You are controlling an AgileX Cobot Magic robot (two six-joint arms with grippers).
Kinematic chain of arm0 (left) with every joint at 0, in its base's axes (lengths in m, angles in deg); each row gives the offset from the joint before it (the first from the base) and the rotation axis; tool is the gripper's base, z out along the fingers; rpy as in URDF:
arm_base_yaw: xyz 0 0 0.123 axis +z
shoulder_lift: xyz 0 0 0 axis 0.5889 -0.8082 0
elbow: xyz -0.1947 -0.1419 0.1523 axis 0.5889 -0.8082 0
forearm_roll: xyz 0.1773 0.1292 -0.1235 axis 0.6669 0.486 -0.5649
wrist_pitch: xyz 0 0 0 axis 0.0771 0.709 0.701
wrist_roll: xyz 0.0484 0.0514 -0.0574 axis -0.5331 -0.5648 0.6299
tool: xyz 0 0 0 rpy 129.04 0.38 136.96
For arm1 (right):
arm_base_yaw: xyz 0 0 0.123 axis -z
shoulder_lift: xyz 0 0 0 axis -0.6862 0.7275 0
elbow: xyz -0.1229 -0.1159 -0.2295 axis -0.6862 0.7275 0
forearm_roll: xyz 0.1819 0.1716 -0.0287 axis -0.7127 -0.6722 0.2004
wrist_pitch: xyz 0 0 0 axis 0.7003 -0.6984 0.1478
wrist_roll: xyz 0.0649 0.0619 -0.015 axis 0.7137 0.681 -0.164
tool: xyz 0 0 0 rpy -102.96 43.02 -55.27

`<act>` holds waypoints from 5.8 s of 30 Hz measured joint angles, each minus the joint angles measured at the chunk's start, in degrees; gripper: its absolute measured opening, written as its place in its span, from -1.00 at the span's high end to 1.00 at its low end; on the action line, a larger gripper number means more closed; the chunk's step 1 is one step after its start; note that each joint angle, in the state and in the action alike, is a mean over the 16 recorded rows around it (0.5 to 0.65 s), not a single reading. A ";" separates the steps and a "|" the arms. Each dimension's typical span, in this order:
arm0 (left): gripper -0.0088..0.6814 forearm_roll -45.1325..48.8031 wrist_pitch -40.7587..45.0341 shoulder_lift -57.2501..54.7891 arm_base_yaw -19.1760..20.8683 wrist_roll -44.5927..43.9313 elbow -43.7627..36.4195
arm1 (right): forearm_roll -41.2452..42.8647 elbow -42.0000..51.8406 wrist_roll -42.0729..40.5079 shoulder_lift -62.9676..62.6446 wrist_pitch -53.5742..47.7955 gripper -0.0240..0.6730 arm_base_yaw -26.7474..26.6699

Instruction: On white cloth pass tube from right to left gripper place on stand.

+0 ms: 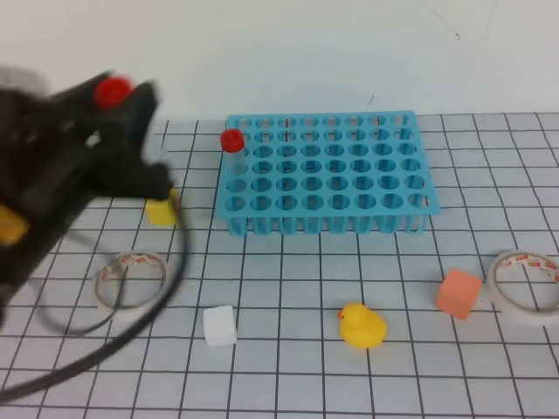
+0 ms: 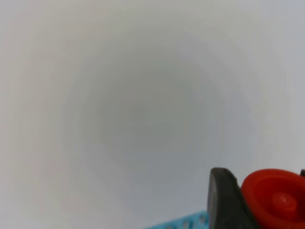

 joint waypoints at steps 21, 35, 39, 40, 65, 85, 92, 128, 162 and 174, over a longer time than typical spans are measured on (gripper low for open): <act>0.23 21.55 -11.98 -35.15 0.00 18.65 22.82 | 0.68 -0.13 0.78 -4.00 -3.71 0.94 0.00; 0.23 18.01 -5.61 -45.04 1.38 19.29 31.13 | 0.74 -0.13 0.78 -7.89 -4.16 0.94 0.00; 0.23 17.12 -5.48 -46.26 2.03 19.66 31.51 | 0.81 -0.13 0.78 -9.26 -4.48 0.94 0.00; 0.23 16.96 -5.54 -46.55 2.17 19.76 31.54 | 0.83 -0.13 0.78 -9.53 -4.58 0.94 0.00; 0.23 14.69 -9.45 -50.69 2.70 17.67 31.97 | 1.00 -0.13 0.78 -10.21 -6.39 0.94 0.00; 0.23 12.80 -11.18 -52.26 2.70 15.23 32.05 | 1.00 -0.13 0.78 -10.21 -6.39 0.94 0.00; 0.23 12.76 -11.13 -52.55 2.70 14.25 32.05 | 1.00 -0.13 0.78 -10.21 -6.39 0.94 0.00; 0.69 17.51 11.40 -21.16 2.70 1.13 31.80 | 1.00 -0.13 0.78 -10.21 -6.39 0.94 0.00; 0.97 15.72 38.82 57.40 3.06 4.95 -22.64 | 1.00 -0.13 0.78 -10.21 -6.39 0.94 0.00; 0.97 12.60 39.29 59.27 4.44 4.37 -35.69 | 1.00 -0.13 0.78 -10.21 -6.39 0.94 0.00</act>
